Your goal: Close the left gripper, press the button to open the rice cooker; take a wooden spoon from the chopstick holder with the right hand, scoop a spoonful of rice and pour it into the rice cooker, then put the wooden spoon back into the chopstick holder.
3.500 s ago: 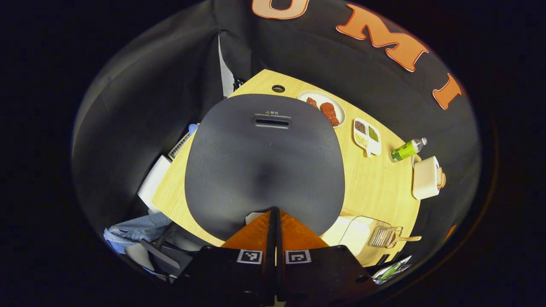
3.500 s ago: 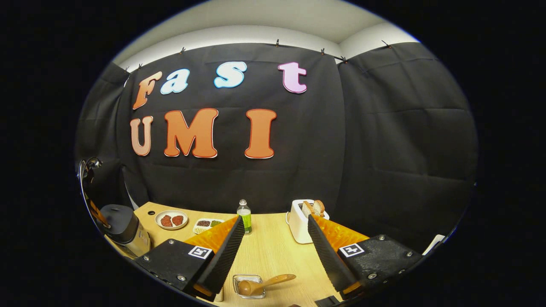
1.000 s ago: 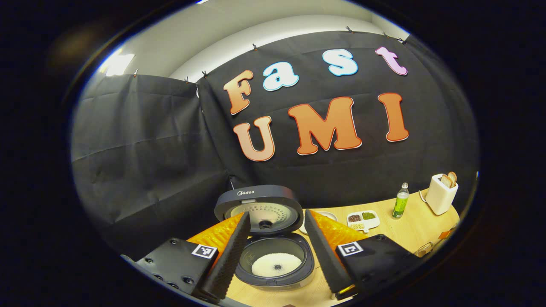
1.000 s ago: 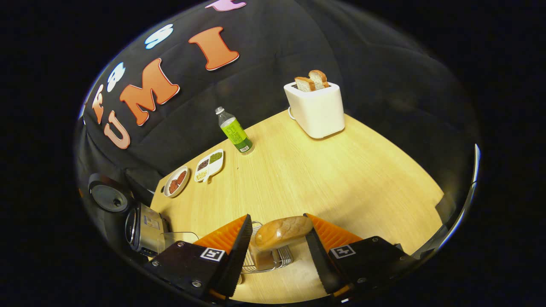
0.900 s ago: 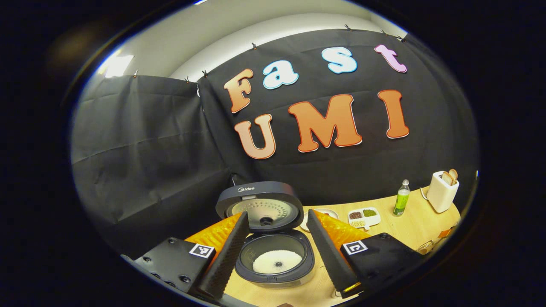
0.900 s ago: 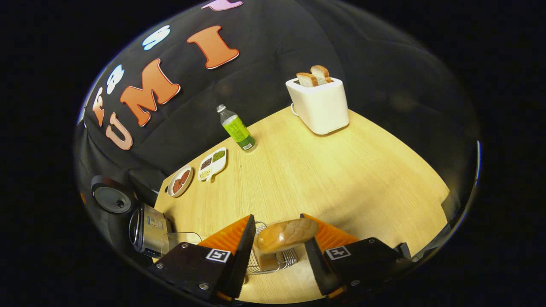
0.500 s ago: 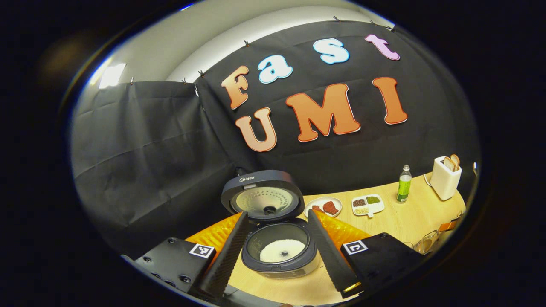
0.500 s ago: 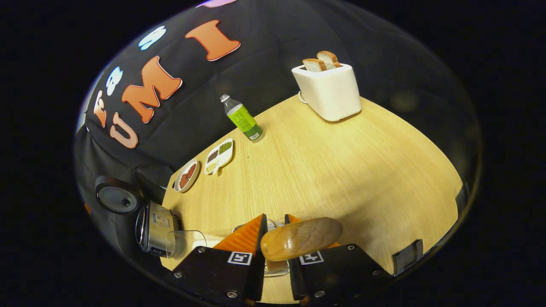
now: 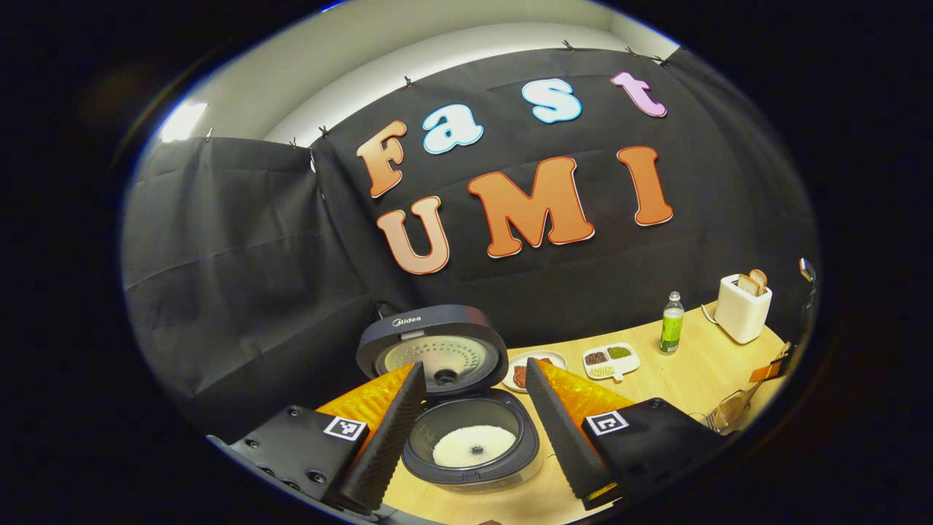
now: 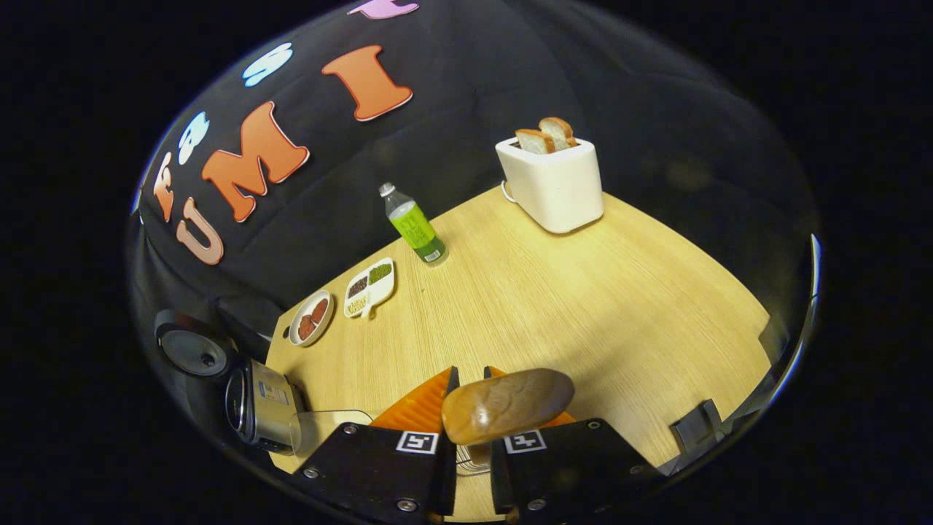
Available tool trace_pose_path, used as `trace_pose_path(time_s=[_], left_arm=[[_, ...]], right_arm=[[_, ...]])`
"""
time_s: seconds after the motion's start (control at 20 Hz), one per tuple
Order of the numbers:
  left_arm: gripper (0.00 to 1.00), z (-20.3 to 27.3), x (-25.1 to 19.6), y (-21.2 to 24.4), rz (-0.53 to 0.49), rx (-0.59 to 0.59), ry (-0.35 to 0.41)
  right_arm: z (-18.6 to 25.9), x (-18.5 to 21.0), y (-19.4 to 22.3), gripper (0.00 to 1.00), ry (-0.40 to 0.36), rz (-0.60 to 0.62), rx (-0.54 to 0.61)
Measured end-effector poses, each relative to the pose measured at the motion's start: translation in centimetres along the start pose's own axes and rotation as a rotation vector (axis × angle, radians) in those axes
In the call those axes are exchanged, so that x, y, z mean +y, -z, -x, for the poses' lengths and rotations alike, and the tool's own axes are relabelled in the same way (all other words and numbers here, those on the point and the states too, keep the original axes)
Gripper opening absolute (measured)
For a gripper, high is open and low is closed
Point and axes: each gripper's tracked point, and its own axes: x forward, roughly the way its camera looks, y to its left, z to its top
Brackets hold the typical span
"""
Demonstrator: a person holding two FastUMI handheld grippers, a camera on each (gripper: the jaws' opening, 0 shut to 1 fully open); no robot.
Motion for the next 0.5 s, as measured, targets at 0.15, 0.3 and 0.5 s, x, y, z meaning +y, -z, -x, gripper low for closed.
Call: trace_pose_path(time_s=[0.15,0.3,0.5], left_arm=[[0.94,-1.7,1.0,1.4,0.026,-0.015,0.035],[0.91,-3.0,2.1,2.6,0.053,-0.014,0.070],[1.00,-4.1,4.1,3.8,0.081,-0.017,0.091]], right_arm=[[2.3,1.0,-1.2,0.14,0.027,0.002,-0.059],[4.8,3.1,-1.9,0.14,0.025,0.006,-0.104],[6.6,7.3,-0.6,0.14,-0.022,0.014,-0.111]])
